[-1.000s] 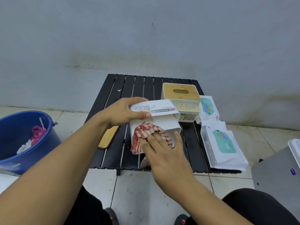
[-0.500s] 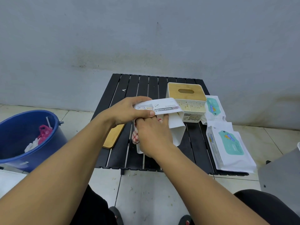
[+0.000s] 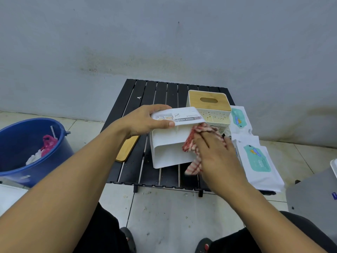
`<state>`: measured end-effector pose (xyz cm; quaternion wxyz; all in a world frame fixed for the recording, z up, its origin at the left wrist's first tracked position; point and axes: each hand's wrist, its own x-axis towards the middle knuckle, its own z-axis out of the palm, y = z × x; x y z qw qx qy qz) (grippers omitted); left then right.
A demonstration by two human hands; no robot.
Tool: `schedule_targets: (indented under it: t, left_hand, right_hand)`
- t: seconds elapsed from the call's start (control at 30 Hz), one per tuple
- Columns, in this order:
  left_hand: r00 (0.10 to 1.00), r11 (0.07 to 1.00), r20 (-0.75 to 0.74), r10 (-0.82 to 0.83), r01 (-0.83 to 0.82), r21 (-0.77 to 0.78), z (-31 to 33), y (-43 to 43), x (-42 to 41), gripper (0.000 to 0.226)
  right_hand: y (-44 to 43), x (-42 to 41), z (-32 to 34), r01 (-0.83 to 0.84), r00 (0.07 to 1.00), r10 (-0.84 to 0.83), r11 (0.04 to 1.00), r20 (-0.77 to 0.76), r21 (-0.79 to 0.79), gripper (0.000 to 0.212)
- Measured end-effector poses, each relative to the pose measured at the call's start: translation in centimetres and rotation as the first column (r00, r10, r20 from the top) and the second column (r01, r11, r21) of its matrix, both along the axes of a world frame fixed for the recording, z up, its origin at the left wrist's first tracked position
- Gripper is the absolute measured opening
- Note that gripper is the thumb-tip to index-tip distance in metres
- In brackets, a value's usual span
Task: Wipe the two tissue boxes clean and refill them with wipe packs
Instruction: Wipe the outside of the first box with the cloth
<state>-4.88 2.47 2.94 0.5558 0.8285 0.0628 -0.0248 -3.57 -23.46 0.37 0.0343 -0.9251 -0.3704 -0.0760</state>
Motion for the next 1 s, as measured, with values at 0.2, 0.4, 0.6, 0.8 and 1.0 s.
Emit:
schedule_targets:
  t: [0.2,0.4,0.6,0.8,1.0]
  left_hand:
    - [1.000,0.999,-0.003,0.005,-0.005,-0.050,-0.2,0.0,-0.1,0.049]
    - [1.000,1.000,-0.007,-0.007,0.007,-0.028,-0.2,0.1,-0.1,0.049]
    - [1.000,0.999,-0.021,-0.011,0.010,-0.030,-0.1,0.0,0.1,0.048]
    - [1.000,0.999,0.005,-0.019,0.019,-0.033,0.0,-0.1,-0.1,0.050]
    - [1.000,0.999,0.002,-0.021,0.021,-0.028,0.0,0.0,-0.2,0.055]
  right_hand:
    - [3.6,-3.5,-0.8,-0.132,0.991,0.131,0.990,0.026,0.053,0.063]
    - [5.5,-3.4,0.2,-0.167,0.981,0.164,0.985,-0.100,-0.032,0.091]
    - [9.2,-1.9,1.4,-0.117,0.990,0.108,0.987,-0.088,-0.106,0.091]
    - [10.7,-1.2,1.6,-0.102,0.993,0.091,0.984,-0.079,-0.148,0.082]
    - [7.5,-1.9,2.0,-0.212,0.974,0.204,0.974,-0.102,-0.076,0.074]
